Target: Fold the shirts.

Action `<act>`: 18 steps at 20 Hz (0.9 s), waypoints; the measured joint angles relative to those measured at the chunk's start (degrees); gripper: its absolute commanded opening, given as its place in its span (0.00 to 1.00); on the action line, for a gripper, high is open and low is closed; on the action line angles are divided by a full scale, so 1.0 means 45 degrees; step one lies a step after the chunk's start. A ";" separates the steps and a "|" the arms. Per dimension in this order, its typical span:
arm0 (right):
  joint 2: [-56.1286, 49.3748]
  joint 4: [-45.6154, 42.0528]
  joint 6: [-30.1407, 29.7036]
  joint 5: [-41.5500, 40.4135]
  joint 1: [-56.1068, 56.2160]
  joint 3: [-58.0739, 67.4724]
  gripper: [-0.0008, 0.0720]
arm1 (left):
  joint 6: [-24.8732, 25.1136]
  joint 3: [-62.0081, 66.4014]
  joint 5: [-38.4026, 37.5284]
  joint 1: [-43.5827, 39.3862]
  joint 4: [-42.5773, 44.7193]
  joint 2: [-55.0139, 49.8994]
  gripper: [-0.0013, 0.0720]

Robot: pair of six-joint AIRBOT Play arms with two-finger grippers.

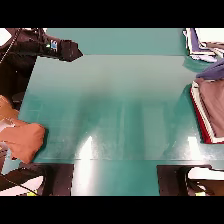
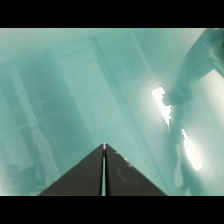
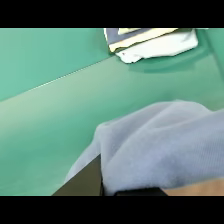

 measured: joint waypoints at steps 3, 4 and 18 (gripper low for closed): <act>0.0816 -0.0257 0.0000 0.0520 -0.0272 -0.0690 0.03 | 0.0000 0.0000 -0.0010 0.0005 0.0000 0.0000 0.05; 0.1098 -0.0306 0.0000 0.0743 -0.0461 -0.1107 0.03 | 0.0005 0.0000 -0.0044 0.0005 0.0000 0.0000 0.05; 0.6101 -0.1894 0.0107 0.1967 -0.5634 -1.0875 0.89 | 0.0398 0.0000 -0.0243 0.0005 0.0010 0.0000 0.05</act>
